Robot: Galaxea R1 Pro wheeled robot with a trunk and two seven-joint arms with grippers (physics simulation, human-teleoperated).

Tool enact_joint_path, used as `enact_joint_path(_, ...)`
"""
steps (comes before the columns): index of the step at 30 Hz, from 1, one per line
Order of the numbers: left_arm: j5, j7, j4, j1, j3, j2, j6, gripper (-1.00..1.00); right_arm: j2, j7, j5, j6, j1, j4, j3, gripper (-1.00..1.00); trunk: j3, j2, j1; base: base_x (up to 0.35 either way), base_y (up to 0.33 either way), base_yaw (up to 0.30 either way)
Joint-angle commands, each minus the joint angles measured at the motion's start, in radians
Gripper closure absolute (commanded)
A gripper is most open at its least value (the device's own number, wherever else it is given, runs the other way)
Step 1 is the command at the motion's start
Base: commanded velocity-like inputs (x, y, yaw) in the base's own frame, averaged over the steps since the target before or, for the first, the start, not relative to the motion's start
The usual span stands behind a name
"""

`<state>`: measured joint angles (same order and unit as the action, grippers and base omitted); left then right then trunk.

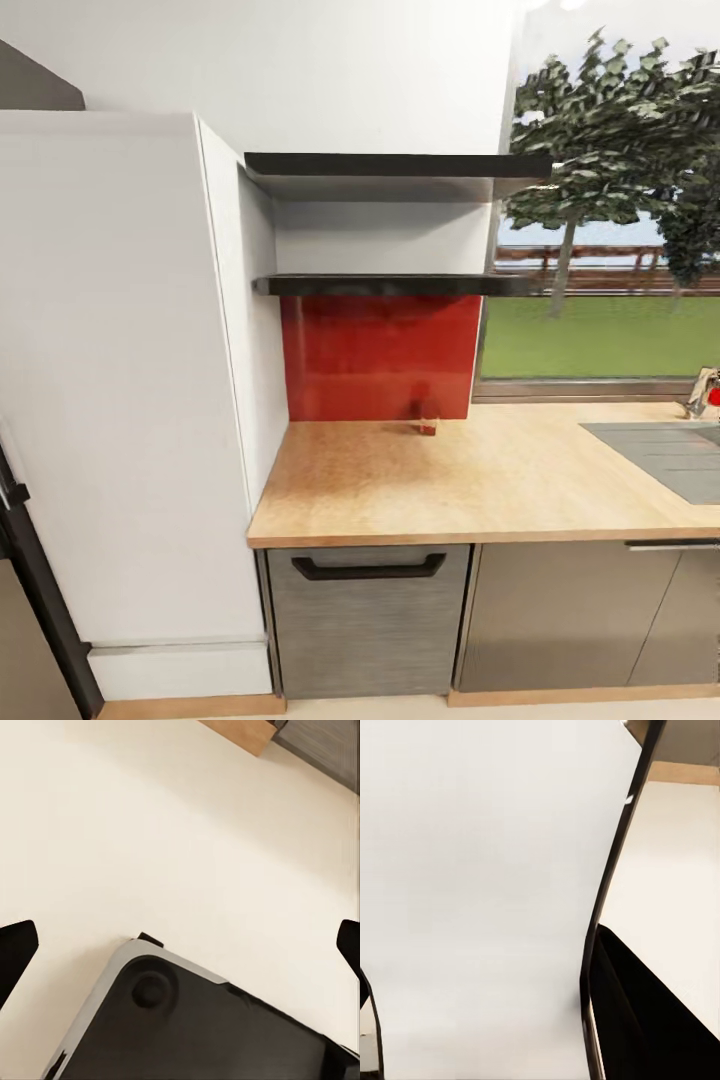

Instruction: Set up a coffee station on the kitchen countertop: keep the coffee maker on the countertop, move the bottle of coffee from the kitchen shelf to the counter next to the coffee maker, place a paper coffee filter on top of the coffee maker, put the saucer next to the coffee maker with the coffee cup on the saucer, and place the electric kettle next to the coffee maker.

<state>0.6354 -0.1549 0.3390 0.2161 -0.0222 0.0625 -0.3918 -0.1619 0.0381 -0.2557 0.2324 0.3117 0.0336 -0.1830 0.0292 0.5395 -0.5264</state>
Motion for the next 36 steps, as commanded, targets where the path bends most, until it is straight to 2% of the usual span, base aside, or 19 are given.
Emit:
enact_joint_path(1, 0.010, -0.006, 0.000, 0.001, -0.002, 0.000, -0.001, -1.00, 0.000, 0.002, -0.008, -0.010, 0.001, 0.003, -0.009, 1.00, 0.000, 0.000, 0.000, 0.005, -0.288, 0.000)
enact_joint_path(3, 0.010, -0.006, 0.000, 0.001, -0.002, 0.000, -0.001, -1.00, 0.000, -0.010, -0.009, -0.035, 0.001, 0.003, -0.009, 1.00, 0.000, 0.000, 0.000, 0.002, -0.289, 0.000)
enact_joint_path(10, 0.012, -0.006, -0.001, 0.001, -0.002, 0.000, -0.001, -1.00, 0.000, -0.044, -0.010, -0.050, 0.001, 0.003, -0.009, 1.00, 0.000, 0.000, 0.000, 0.001, -0.289, 0.000)
enact_joint_path(11, 0.013, -0.006, -0.001, 0.001, -0.002, 0.000, -0.001, -1.00, -0.005, -0.124, -0.010, -0.048, -0.028, 0.003, -0.009, 1.00, 0.000, 0.000, 0.000, 0.000, -0.289, 0.000)
enact_joint_path(12, 0.013, -0.006, -0.001, 0.001, -0.002, 0.000, -0.001, -1.00, -0.007, -0.158, -0.010, -0.044, -0.044, 0.003, -0.009, 1.00, 0.000, 0.000, 0.000, 0.000, -0.289, 0.000)
enact_joint_path(14, 0.013, -0.006, -0.003, 0.001, -0.003, 0.000, -0.001, -1.00, -0.011, -0.180, -0.010, -0.042, -0.051, 0.003, -0.009, 1.00, 0.000, 0.000, 0.000, 0.000, -0.290, 0.000)
enact_joint_path(21, 0.013, -0.006, -0.003, 0.001, -0.005, -0.003, -0.001, -1.00, -0.006, -0.187, -0.035, -0.041, -0.054, 0.003, -0.009, 1.00, 0.000, 0.000, 0.000, 0.000, -0.290, 0.000)
enact_joint_path(28, 0.013, -0.006, -0.004, 0.001, -0.005, -0.003, -0.001, -1.00, -0.010, -0.188, -0.035, -0.040, -0.054, 0.003, -0.010, 1.00, 0.000, 0.000, 0.000, 0.000, -0.290, 0.000)
enact_joint_path(36, 0.015, -0.006, -0.005, 0.001, -0.005, -0.003, -0.001, -1.00, -0.022, -0.192, -0.031, 0.000, -0.054, 0.003, -0.010, 1.00, 0.000, 0.000, 0.000, 0.000, -0.290, 0.000)
